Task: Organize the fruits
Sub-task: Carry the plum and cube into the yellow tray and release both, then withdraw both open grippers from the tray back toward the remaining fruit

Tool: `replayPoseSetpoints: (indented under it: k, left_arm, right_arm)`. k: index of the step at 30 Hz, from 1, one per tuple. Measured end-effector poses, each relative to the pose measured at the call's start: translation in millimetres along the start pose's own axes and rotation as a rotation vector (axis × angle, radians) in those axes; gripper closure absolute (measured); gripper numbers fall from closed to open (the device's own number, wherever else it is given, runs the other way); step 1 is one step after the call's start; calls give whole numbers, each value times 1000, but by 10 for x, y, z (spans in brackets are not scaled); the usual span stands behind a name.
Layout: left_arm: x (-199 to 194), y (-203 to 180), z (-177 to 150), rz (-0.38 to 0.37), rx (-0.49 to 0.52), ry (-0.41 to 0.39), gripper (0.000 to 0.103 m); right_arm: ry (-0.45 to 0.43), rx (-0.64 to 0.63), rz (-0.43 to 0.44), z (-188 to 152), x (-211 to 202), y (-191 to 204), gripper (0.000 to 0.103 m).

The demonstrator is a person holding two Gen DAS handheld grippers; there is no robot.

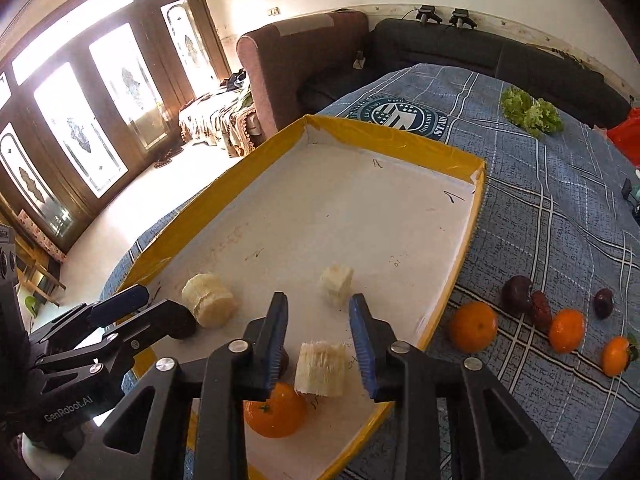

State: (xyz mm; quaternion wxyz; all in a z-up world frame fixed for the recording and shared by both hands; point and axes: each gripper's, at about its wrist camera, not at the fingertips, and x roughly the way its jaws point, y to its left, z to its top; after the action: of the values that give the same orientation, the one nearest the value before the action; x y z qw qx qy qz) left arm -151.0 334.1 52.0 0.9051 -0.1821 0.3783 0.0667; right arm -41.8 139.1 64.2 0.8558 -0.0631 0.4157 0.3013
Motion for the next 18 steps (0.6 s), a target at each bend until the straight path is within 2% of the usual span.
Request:
replayPoseSetpoints:
  k: [2, 8, 18]
  left_arm:
    - [-20, -36, -6, 0, 1, -2, 31]
    - [-111, -202, -26, 10, 30, -22, 31]
    - [-280, -661, -88, -10, 107, -48, 31]
  right_arm:
    - [-16, -9, -34, -31, -93, -14, 54]
    - [-69, -22, -151, -150, -389, -136, 48]
    - [-124, 10, -323, -394, -836, -452, 44]
